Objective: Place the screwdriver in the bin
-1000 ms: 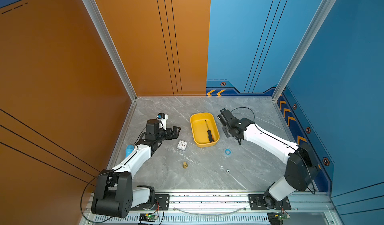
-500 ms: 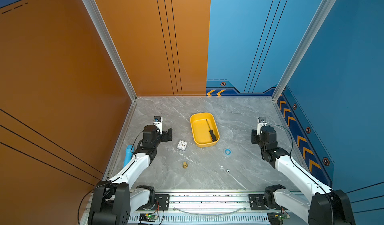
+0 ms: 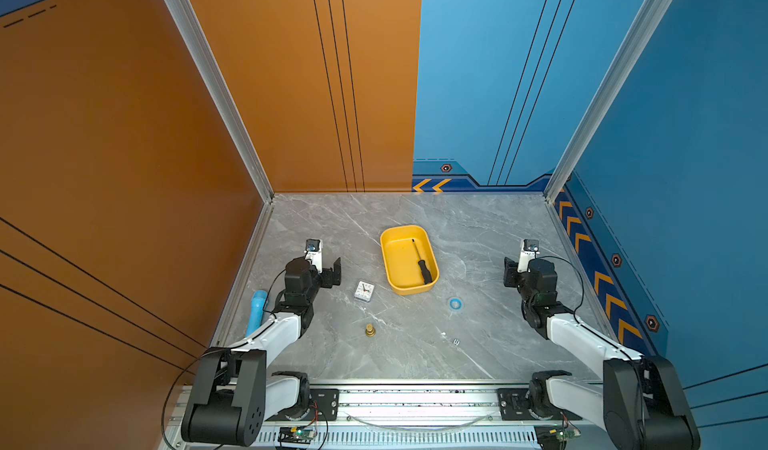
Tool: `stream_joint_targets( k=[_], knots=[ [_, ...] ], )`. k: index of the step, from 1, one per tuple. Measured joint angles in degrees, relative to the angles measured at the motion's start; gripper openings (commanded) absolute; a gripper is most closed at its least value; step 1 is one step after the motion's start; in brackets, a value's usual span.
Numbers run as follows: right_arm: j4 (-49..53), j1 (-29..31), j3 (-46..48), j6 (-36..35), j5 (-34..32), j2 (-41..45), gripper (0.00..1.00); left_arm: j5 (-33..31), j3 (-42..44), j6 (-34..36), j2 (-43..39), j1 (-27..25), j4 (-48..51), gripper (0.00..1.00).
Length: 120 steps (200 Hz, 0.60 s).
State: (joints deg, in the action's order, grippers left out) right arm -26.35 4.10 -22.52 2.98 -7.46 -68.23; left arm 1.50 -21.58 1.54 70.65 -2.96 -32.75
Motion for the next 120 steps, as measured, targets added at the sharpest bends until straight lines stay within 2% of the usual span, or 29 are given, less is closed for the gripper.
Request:
stream_joint_targets(
  k=[45, 120],
  knots=[
    [-8.2, -0.8, 0.1, -0.1, 0.0, -8.1, 0.51, 0.0, 1.5, 0.2, 5.3, 1.0, -5.7, 0.98],
    [-20.3, -0.8, 1.2, -0.2, 0.0, -15.9, 0.51, 0.0, 1.6, 0.2, 16.3, 1.6, -17.8, 0.98]
  ],
)
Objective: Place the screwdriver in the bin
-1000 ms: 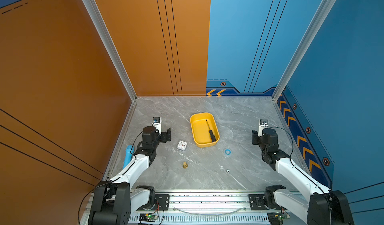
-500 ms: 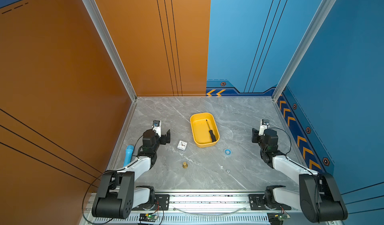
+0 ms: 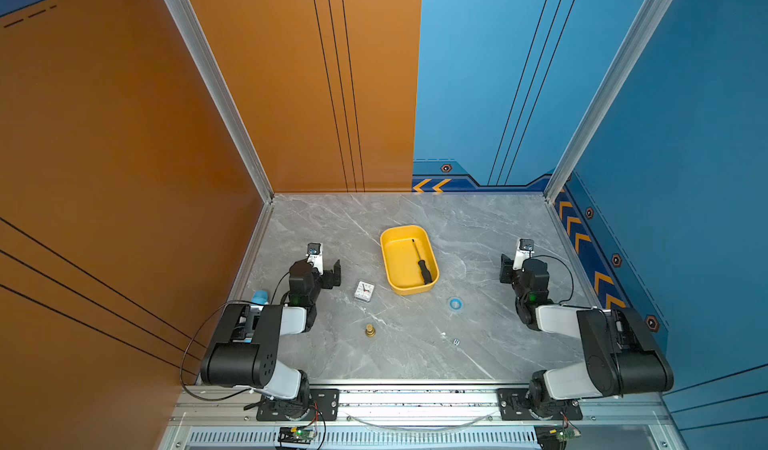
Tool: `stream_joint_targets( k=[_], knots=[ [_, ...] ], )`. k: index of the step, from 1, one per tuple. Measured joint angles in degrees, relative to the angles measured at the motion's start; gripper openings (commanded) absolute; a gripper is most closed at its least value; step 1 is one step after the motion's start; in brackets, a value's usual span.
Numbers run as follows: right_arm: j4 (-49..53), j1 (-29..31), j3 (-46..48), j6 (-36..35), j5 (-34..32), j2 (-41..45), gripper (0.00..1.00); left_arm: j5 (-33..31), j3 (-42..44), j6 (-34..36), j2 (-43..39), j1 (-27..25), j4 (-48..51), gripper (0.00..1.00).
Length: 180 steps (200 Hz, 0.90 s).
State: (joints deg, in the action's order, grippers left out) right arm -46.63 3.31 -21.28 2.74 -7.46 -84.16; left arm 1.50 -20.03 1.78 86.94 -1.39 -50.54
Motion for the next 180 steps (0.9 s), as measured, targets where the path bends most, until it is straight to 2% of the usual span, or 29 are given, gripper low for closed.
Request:
stream_joint_targets(
  k=[84, 96, 142, 180],
  knots=[
    [-3.8, -2.0, 0.3, -0.2, 2.9, -3.6, 0.52, 0.9, -0.1, -0.1, 2.1, 1.6, -3.0, 0.98],
    [-4.0, -2.8, 0.3, 0.1, 3.5, -3.7, 0.57, 1.4, -0.3, -0.1, 2.1, 2.2, -3.0, 0.98],
    [-4.7, -3.3, 0.3, 0.3, 5.8, -3.7, 0.61, 2.5, -0.4, -0.1, 2.1, 2.6, -3.0, 0.98],
    [-4.9, -3.3, 0.3, 0.3, 6.2, -3.7, 0.69, 2.7, -0.4, -0.1, 2.1, 2.6, -3.0, 0.98]
  ],
)
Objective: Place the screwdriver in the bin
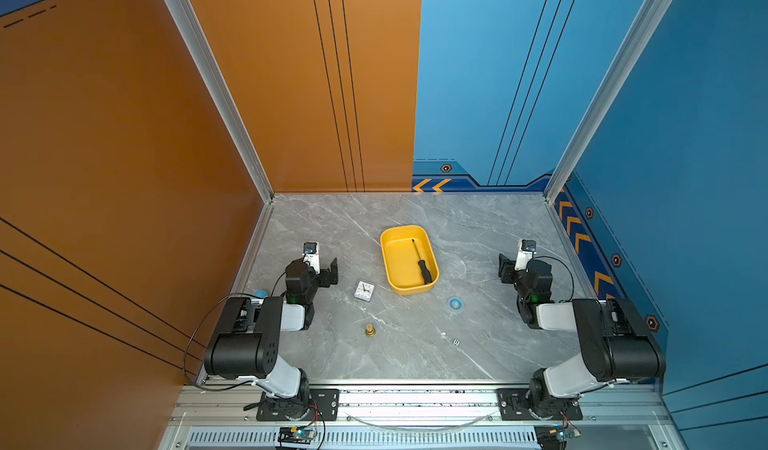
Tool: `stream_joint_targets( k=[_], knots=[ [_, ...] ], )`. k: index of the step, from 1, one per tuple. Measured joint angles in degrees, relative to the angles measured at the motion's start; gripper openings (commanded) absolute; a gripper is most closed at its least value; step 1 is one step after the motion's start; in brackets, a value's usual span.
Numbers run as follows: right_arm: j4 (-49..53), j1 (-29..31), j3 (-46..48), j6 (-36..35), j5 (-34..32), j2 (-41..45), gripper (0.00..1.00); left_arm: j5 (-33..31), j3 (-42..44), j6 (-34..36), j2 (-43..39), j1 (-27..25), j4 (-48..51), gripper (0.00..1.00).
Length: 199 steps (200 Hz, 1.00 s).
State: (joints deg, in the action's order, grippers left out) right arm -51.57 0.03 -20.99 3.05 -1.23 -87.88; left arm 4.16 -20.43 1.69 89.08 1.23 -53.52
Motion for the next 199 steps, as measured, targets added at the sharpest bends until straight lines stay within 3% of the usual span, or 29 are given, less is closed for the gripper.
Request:
stream_joint_targets(
  k=[23, 35, 50, 199],
  knots=[
    [0.0, 0.0, 0.0, 0.1, 0.0, 0.0, 0.79, 0.1, 0.0, 0.0, 0.0, 0.0, 0.0, 0.98],
    [0.0, 0.0, 0.0, 0.4, 0.0, 0.0, 0.95, 0.2, 0.0, 0.0, 0.0, 0.0, 0.0, 0.98],
    [0.0, 0.0, 0.0, 0.2, 0.0, 0.0, 1.0, 0.2, 0.0, 0.0, 0.0, 0.0, 0.0, 0.98],
    [-0.1, 0.0, 0.0, 0.2, 0.0, 0.0, 1.0, 0.2, 0.0, 0.0, 0.0, 0.0, 0.0, 0.98]
  ],
)
